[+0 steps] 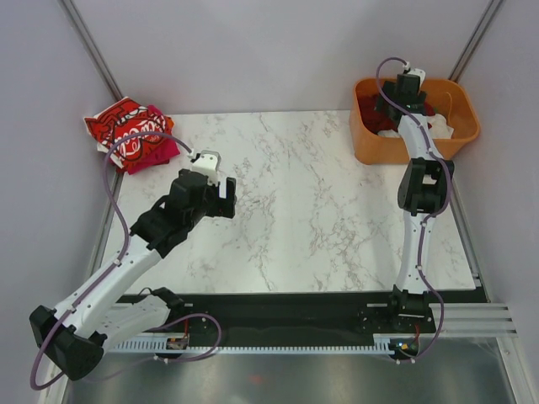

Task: Fold and stack the t-shirts
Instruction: Grab the tshirt from the pile

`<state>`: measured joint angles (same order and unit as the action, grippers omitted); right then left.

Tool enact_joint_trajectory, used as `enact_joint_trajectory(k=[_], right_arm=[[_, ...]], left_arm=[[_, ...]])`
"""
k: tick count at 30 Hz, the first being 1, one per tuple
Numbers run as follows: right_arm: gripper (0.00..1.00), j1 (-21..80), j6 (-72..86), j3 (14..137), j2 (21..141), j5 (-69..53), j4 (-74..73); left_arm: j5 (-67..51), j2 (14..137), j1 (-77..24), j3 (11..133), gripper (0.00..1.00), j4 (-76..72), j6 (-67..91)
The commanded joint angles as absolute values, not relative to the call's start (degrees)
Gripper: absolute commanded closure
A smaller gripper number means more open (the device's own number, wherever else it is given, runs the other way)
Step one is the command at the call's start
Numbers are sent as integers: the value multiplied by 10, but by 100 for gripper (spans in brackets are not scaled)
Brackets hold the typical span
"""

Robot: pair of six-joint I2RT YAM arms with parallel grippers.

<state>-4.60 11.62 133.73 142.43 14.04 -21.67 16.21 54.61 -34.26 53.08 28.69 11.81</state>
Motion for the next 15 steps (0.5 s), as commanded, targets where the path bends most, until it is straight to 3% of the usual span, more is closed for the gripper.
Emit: enact_joint_trajectory(k=[1,4,6,8,9,10,13,15], right_arm=[[6,-50,104,1332,1418,144,-99],[13,-53,104,1351,1440,153,-91],[22,-58,114,1338,1440,147,-77],[50,-61,120,1323,1434,140,-58],[58,-62,120,1317,1435,139,-55],[60,-63,121,1318,1437,138,-56],[52,-67,130,1310,1439,127,-64],[55,-67,129,1307,1442,118,-63]], left_arm=[[185,549,-345,532,2,285,104],[188,553,-345,532,2,284,101],[190,558,-345,531,2,285,101],[190,562,-345,532,2,285,100],[189,564,-345,533,2,285,99],[186,565,-345,533,2,285,99],[185,563,-344,534,2,286,99],[185,562,-345,533,2,286,99]])
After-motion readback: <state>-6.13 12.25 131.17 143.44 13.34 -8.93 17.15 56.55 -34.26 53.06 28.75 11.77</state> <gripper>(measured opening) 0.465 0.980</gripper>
